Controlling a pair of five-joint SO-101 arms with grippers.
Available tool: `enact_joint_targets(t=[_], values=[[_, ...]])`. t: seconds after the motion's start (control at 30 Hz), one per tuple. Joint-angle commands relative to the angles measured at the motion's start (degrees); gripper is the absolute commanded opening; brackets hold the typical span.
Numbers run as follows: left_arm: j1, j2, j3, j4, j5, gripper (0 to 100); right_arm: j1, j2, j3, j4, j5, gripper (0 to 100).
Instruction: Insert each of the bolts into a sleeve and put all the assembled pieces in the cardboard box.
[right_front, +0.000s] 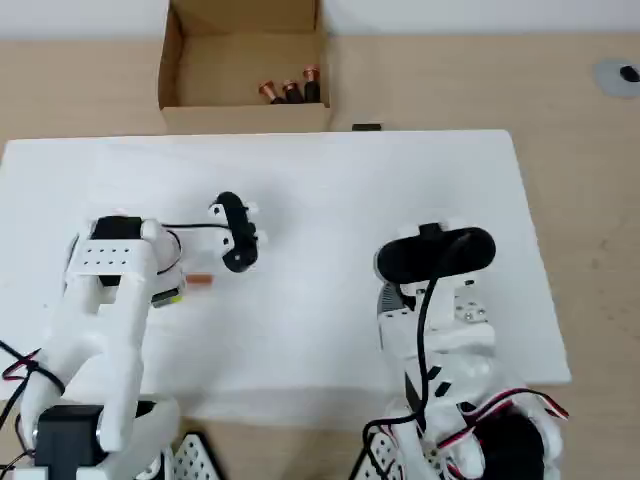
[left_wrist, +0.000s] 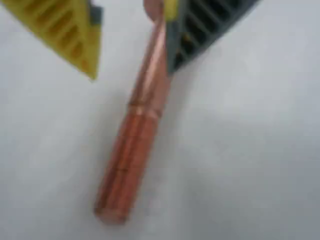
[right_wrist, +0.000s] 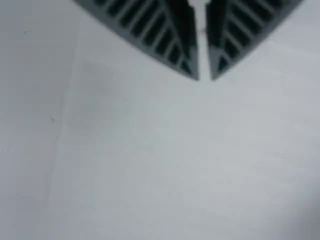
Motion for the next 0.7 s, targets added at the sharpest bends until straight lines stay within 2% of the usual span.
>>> enact_joint_targets(t=[0.0, 0.1, 0.23, 0.27, 0.33, 0.4, 0.47, 0.67], values=[[0.8, -2.1, -4.0, -0.7, 10.3, 11, 1.2, 0.0, 0.1, -1.1, -0.1, 1.0], [-0.6, -2.2, -11.7, -0.2, 35.8, 11, 1.2, 0.0, 0.1, -1.1, -0.1, 1.0], [-8.1, -2.2, -18.1, 1.7, 77.7, 11, 1.2, -0.1, 0.1, -1.1, -0.1, 1.0], [-9.9, -2.2, -18.5, 3.5, 88.4, 11, 1.2, -0.1, 0.2, -1.2, -0.1, 1.0], [-13.0, -2.2, -18.4, 9.6, 105.2, 11, 1.2, -0.1, 0.3, -1.3, -0.1, 1.0], [-13.8, -2.1, -18.4, 15.2, 115.1, 11, 1.1, -0.1, 0.4, -1.3, -0.1, 1.0], [-13.5, -2.0, -17.2, 18.9, 120.4, 11, 1.1, -0.1, 0.4, -1.3, -0.1, 1.0], [-8.2, -2.1, -14.3, 19.3, 132.7, 11, 1.1, 0.3, 0.4, -2.3, -0.1, 1.0]])
